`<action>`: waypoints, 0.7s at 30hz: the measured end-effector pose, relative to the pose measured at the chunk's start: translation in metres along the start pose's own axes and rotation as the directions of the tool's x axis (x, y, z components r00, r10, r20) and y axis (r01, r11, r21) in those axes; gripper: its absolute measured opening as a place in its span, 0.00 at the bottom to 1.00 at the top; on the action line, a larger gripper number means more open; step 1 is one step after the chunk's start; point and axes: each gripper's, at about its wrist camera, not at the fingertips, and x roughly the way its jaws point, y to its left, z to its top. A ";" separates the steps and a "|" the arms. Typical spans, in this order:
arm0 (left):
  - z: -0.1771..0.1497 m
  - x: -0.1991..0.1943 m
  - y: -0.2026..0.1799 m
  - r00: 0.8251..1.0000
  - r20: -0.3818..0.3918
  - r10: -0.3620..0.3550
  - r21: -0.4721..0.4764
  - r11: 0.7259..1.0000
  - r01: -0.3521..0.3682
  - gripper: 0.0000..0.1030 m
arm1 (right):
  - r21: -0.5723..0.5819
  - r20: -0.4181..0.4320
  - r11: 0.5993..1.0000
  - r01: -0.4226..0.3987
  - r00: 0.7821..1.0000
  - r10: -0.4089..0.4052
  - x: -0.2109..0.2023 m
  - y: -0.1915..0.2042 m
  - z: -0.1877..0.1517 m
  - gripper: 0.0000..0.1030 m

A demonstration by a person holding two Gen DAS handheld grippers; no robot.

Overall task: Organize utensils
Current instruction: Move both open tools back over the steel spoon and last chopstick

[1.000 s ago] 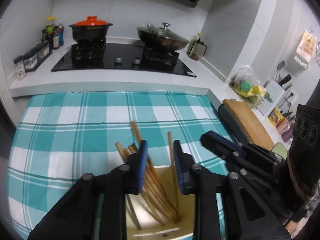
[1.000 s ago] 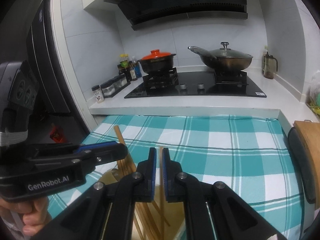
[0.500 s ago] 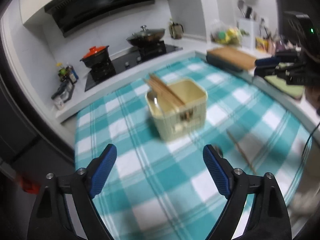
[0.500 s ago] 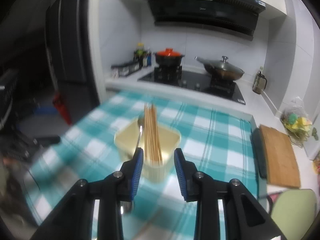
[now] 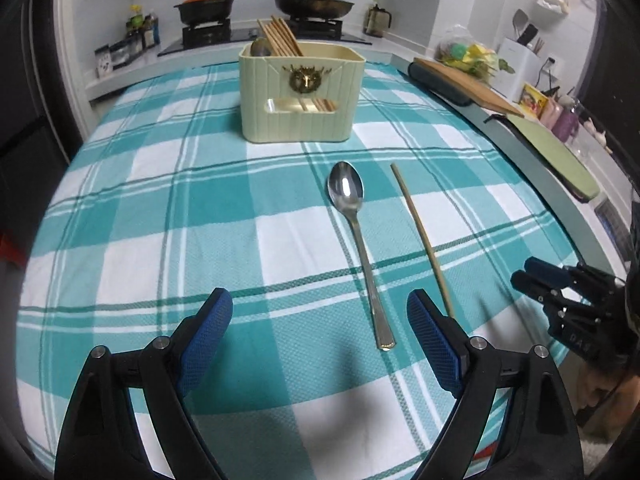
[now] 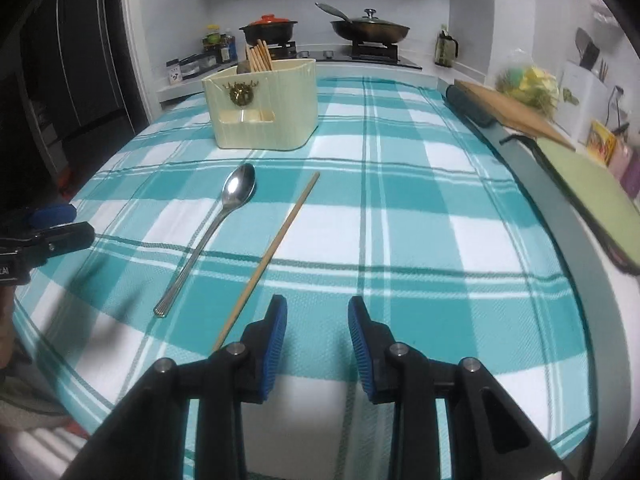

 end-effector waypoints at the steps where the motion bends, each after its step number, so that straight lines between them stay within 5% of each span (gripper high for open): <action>1: -0.001 0.002 -0.001 1.000 0.000 0.009 0.003 1.000 -0.009 0.87 | 0.002 -0.002 1.000 0.003 1.000 -0.003 0.001 0.001 -0.004 0.31; 12: -0.002 0.010 0.006 0.994 0.021 0.108 -0.019 0.994 -0.108 0.87 | 0.018 -0.025 0.999 -0.044 0.999 0.044 0.029 0.018 0.008 0.31; 21: -0.005 0.012 0.014 0.994 0.014 0.107 -0.050 0.993 -0.107 0.87 | -0.006 -0.046 0.998 -0.060 0.997 0.059 0.056 0.036 0.033 0.31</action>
